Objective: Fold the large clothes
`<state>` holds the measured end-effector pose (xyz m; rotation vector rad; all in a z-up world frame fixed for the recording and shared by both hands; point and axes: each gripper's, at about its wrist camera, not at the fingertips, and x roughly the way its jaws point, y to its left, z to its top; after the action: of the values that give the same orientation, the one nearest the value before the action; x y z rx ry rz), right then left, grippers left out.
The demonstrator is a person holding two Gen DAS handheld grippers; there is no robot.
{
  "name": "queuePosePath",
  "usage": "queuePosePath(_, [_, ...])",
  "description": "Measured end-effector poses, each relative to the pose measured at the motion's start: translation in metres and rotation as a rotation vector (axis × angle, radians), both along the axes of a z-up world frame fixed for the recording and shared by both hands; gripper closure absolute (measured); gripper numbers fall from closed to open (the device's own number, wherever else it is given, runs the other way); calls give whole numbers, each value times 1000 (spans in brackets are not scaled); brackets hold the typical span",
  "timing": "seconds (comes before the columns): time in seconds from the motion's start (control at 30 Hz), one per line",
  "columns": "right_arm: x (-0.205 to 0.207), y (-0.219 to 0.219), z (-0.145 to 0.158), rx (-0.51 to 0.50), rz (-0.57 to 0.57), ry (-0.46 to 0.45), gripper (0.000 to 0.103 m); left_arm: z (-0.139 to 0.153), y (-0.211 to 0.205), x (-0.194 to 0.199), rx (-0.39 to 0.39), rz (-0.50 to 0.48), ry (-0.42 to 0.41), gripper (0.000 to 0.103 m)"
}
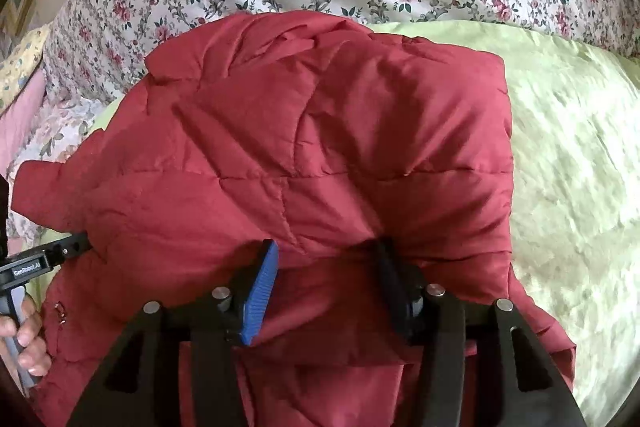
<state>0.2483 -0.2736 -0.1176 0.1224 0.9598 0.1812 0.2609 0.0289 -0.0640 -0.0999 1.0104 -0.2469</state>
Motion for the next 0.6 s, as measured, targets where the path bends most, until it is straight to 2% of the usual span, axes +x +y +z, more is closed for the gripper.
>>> queuePosePath(0.2, [-17,-4,19,71,-18,5,48,10,13,-4,-67,9,13,74])
queuePosePath(0.27, [-26,-3,28,85,-13,-9,48,15,20,-8,-76,24,8,68])
queuePosePath(0.33, [-32,-3,33,112,-2,-8,48,18,26,-12,-83,41,0,55])
queuePosePath(0.4, [-37,-1,37,140,9,2,48,22,35,-17,-81,72,-13,46])
queuePosePath(0.57, [-56,8,42,163,44,23,47,21,67,-22,-141,144,0,46])
queuePosePath(0.6, [-59,10,43,168,47,24,47,20,76,-22,-152,167,1,40])
